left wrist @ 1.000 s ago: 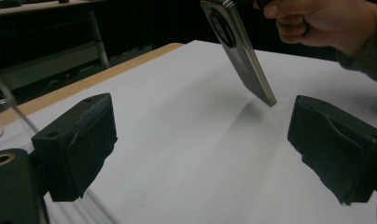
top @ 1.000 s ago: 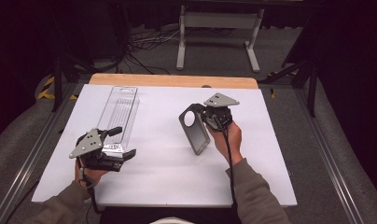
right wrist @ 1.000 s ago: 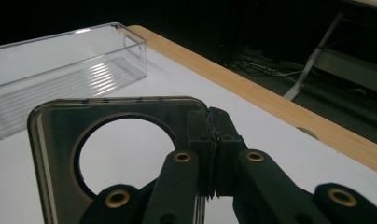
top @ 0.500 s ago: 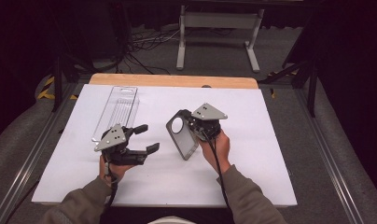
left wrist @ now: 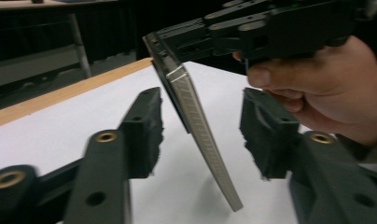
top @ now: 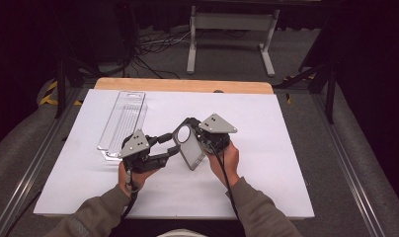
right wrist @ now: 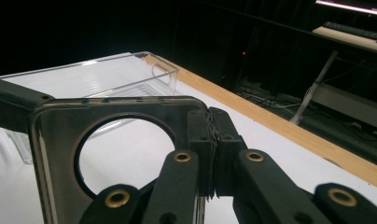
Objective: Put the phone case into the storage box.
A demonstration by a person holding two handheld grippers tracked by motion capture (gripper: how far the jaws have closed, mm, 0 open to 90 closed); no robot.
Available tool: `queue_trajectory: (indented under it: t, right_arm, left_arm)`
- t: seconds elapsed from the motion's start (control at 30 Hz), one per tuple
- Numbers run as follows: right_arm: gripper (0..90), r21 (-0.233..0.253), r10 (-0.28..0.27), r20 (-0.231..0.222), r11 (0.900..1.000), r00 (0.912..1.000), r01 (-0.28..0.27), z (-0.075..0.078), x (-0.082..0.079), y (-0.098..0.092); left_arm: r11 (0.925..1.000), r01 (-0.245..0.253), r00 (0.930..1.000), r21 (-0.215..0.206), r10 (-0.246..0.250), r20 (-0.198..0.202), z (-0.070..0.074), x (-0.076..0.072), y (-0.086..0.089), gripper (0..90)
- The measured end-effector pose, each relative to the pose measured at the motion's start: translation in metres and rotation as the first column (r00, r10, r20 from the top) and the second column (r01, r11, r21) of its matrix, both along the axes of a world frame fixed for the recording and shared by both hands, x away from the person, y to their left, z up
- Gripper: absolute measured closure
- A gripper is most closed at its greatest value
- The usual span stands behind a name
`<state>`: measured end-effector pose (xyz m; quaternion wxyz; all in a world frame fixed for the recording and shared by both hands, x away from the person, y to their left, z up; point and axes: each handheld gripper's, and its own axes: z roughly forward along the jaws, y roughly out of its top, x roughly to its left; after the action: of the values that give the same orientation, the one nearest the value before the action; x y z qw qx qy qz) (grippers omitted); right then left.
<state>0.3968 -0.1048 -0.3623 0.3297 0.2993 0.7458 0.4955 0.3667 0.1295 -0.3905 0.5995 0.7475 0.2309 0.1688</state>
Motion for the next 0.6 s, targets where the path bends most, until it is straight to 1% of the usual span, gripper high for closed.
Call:
queue_trajectory:
  t: [0.03, 0.07, 0.1, 0.13, 0.17, 0.2, 0.23, 0.3, 0.33, 0.37, 0.4, 0.43, 0.5, 0.53, 0.6]
  right_arm:
    - [88.8, 0.002, 0.002, 0.006, 1.0, 1.0, -0.002, 0.0, -0.001, 0.001]
    - [88.8, 0.003, 0.002, 0.01, 1.0, 0.9999, -0.002, 0.0, -0.002, 0.001]
    - [88.7, 0.004, 0.002, 0.017, 1.0, 0.9999, -0.002, 0.0, -0.004, 0.002]
    - [88.8, 0.008, 0.001, 0.026, 1.0, 0.9997, -0.001, 0.0, -0.005, 0.003]
    - [88.8, 0.01, -0.001, 0.031, 1.0, 0.9995, 0.0, 0.0, -0.006, 0.003]
    - [88.8, 0.013, 0.0, 0.034, 1.0, 0.9994, 0.0, 0.0, -0.006, 0.003]
    - [88.7, 0.02, -0.002, 0.038, 1.0, 0.9993, 0.001, 0.0, -0.007, 0.003]
    - [88.6, 0.033, 0.0, 0.046, 0.999, 0.9989, -0.001, 0.0, -0.008, 0.002]
    - [88.4, 0.033, -0.001, 0.048, 0.999, 0.9989, -0.001, 0.001, -0.009, 0.002]
    - [88.3, 0.036, -0.001, 0.054, 0.999, 0.9986, -0.001, 0.001, -0.01, 0.003]
    - [88.2, 0.037, -0.001, 0.055, 0.999, 0.9985, -0.001, 0.001, -0.011, 0.003]
    - [88.1, 0.038, 0.0, 0.056, 0.999, 0.9984, -0.002, 0.001, -0.011, 0.003]
    - [87.9, 0.045, 0.005, 0.059, 0.999, 0.9982, -0.007, 0.0, -0.013, 0.004]
    - [87.7, 0.047, 0.007, 0.062, 0.999, 0.9981, -0.009, 0.0, -0.014, 0.004]
    - [87.3, 0.046, 0.01, 0.073, 0.999, 0.9973, -0.014, 0.001, -0.017, 0.006]
  left_arm:
    - [1.0, -0.006, 1.0, -0.006, 0.006, -0.002, 0.0, 0.0, 0.001, 54.9]
    - [0.9998, -0.017, 0.9998, -0.008, 0.017, 0.012, 0.0, 0.0, 0.002, 60.0]
    - [0.9998, -0.016, 0.9998, -0.01, 0.016, 0.01, 0.001, 0.0, 0.003, 66.3]
    - [0.9996, -0.024, 0.9995, -0.012, 0.025, 0.02, 0.001, 0.0, 0.004, 69.8]
    - [0.9995, -0.031, 0.9993, -0.008, 0.031, 0.023, 0.001, 0.0, 0.005, 71.0]
    - [0.9993, -0.032, 0.9992, -0.018, 0.033, 0.024, 0.001, -0.001, 0.005, 72.4]
    - [0.9994, -0.033, 0.999, -0.011, 0.033, 0.029, 0.002, 0.0, 0.006, 73.9]
    - [0.9984, -0.056, 0.9976, -0.011, 0.056, 0.041, 0.002, 0.0, 0.009, 78.2]
    - [0.9978, -0.066, 0.9964, -0.003, 0.067, 0.052, 0.003, 0.0, 0.011, 79.1]
    - [0.9978, -0.066, 0.9964, -0.003, 0.067, 0.052, 0.003, 0.0, 0.011, 79.3]
    - [0.9969, -0.078, 0.9951, -0.007, 0.078, 0.061, 0.004, 0.001, 0.013, 79.6]
    - [0.997, -0.078, 0.9953, 0.001, 0.078, 0.058, 0.005, 0.0, 0.014, 79.7]
    - [0.9964, -0.085, 0.9943, -0.002, 0.084, 0.066, 0.005, 0.001, 0.015, 80.0]
    - [0.996, -0.089, 0.9936, 0.006, 0.089, 0.071, 0.007, 0.001, 0.019, 80.0]
    - [0.9955, -0.095, 0.9929, 0.006, 0.094, 0.073, 0.008, 0.001, 0.02, 80.2]
